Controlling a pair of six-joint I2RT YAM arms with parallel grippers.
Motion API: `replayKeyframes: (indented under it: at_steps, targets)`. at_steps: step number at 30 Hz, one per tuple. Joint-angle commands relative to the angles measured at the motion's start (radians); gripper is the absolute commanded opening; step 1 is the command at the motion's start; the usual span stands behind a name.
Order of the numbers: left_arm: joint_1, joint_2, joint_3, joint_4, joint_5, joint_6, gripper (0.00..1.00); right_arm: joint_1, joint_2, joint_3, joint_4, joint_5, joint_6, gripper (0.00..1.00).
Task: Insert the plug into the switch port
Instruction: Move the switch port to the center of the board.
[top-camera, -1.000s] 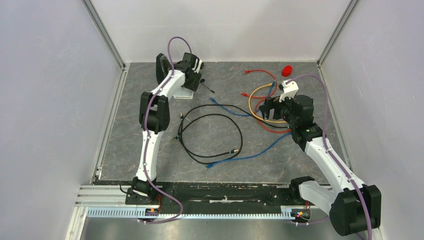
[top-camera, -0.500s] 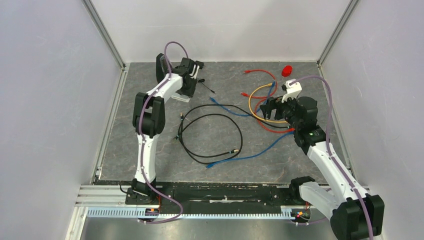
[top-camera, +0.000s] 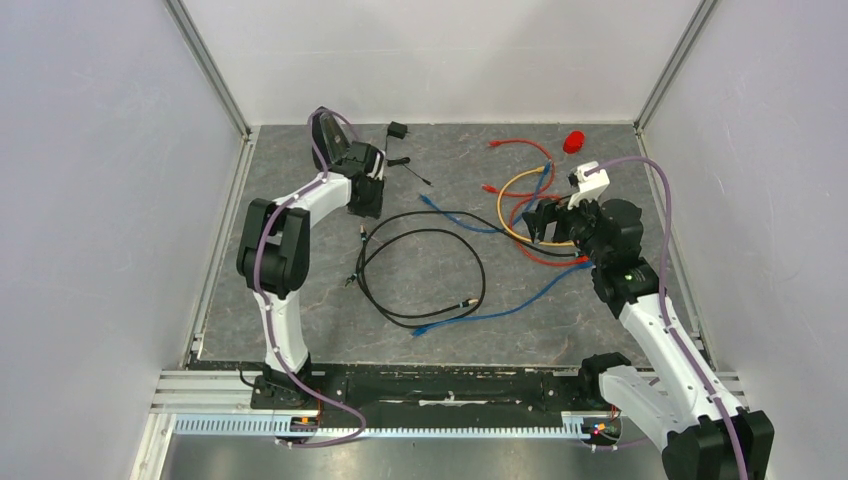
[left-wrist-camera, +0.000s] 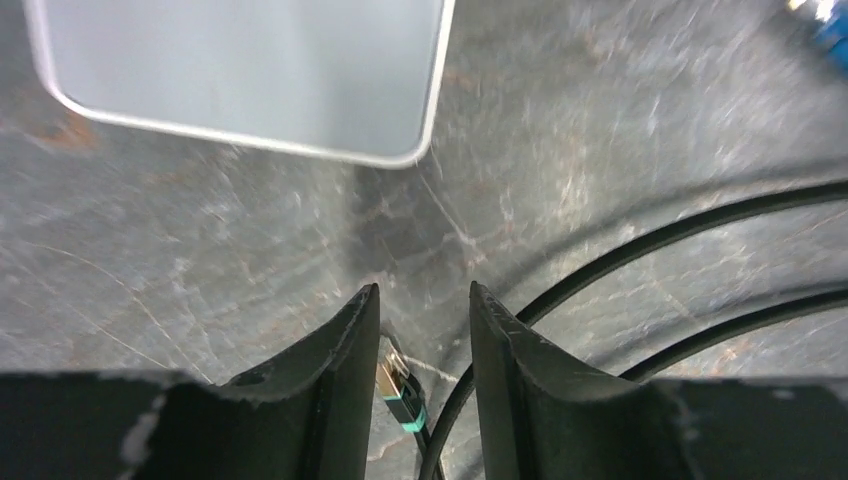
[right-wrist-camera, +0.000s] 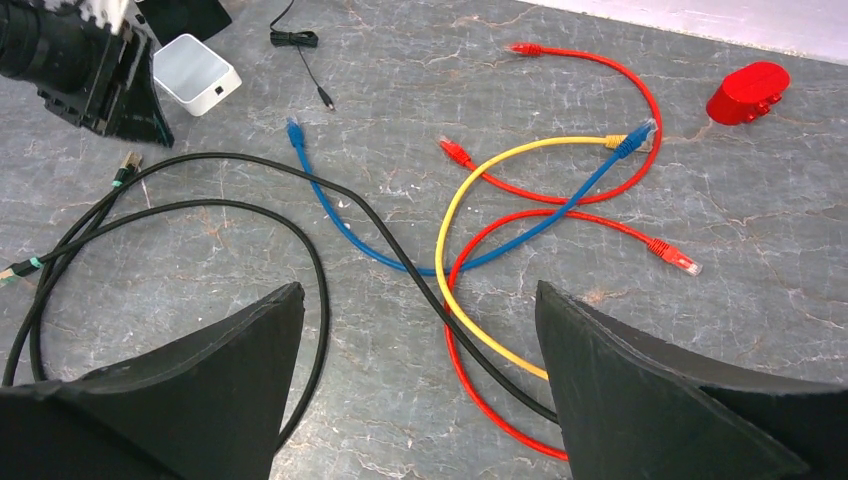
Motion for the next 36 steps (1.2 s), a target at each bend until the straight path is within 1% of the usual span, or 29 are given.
replayKeyframes:
  at_steps: [1, 3, 5, 6, 8, 12, 18, 21, 26, 30, 36]
  targets:
    - [0.001, -0.107, 0.001, 0.249, -0.055, 0.028, 0.35, 0.002, -0.023, -0.012, 0.006, -0.013, -0.014, 0.87]
    - [0.002, -0.086, 0.038, 0.28, -0.061, 0.06, 0.24, 0.002, -0.02, -0.015, 0.007, -0.011, -0.011, 0.87]
    - [0.001, -0.044, 0.098, 0.277, -0.062, 0.096, 0.08, 0.002, -0.015, -0.018, 0.008, -0.008, -0.01, 0.87]
    - [0.001, -0.018, 0.134, 0.275, -0.057, 0.112, 0.02, 0.002, -0.014, -0.018, 0.007, -0.004, -0.01, 0.87]
    - [0.002, 0.031, 0.192, 0.268, -0.06, 0.163, 0.02, 0.002, -0.007, -0.016, 0.008, -0.001, -0.011, 0.87]
    - [0.007, 0.131, 0.302, 0.262, -0.111, 0.191, 0.02, 0.002, 0.002, -0.002, 0.001, 0.012, -0.016, 0.87]
    - [0.022, 0.292, 0.533, 0.106, -0.158, 0.221, 0.02, 0.002, 0.008, 0.017, -0.007, 0.03, -0.017, 0.87]
    - [0.029, 0.345, 0.588, 0.054, -0.173, 0.245, 0.02, 0.002, 0.006, 0.018, -0.008, 0.034, -0.018, 0.87]
    - [0.037, 0.381, 0.613, 0.001, -0.204, 0.291, 0.02, 0.001, 0.012, 0.023, -0.008, 0.031, -0.017, 0.87]
    - [0.039, 0.389, 0.607, -0.044, -0.221, 0.297, 0.02, 0.002, 0.019, 0.025, -0.001, 0.016, -0.017, 0.87]
    - [0.039, 0.319, 0.506, -0.05, -0.272, 0.277, 0.02, 0.002, 0.018, 0.021, 0.004, 0.001, -0.01, 0.87]
